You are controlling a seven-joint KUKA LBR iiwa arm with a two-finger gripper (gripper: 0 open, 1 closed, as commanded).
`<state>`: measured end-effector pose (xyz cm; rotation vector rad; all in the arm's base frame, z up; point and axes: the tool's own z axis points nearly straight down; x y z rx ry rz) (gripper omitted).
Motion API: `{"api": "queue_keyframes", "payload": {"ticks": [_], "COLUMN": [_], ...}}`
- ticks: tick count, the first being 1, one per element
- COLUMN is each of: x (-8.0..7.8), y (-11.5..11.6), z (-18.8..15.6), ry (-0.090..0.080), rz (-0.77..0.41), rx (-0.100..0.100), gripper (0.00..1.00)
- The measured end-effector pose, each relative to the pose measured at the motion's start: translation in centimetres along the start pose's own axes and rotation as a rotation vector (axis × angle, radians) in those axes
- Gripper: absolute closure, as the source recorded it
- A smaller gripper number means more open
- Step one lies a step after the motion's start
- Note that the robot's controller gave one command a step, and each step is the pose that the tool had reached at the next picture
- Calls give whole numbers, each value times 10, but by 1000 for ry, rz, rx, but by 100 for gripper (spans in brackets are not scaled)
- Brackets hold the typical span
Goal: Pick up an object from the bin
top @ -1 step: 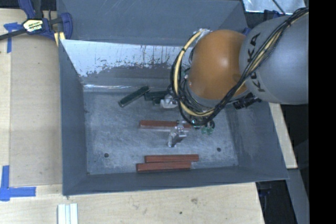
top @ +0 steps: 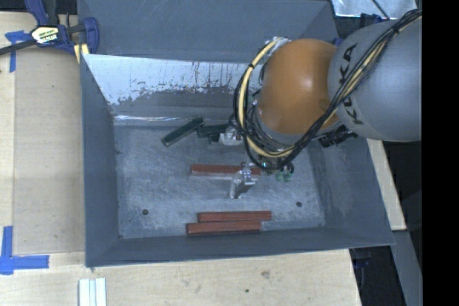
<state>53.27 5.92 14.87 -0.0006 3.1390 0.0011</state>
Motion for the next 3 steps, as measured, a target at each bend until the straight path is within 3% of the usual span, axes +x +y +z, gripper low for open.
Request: {"api": "queue_keyframes", "payload": {"ticks": [1,2,3], "x": [-33,-33,-21], "y": [-12,-12,-1], "z": [70,70,-53], "ry": [-21,-21,1], "rz": [144,144,156], "rx": [-3,-3,1], "gripper": [100,100,100]}}
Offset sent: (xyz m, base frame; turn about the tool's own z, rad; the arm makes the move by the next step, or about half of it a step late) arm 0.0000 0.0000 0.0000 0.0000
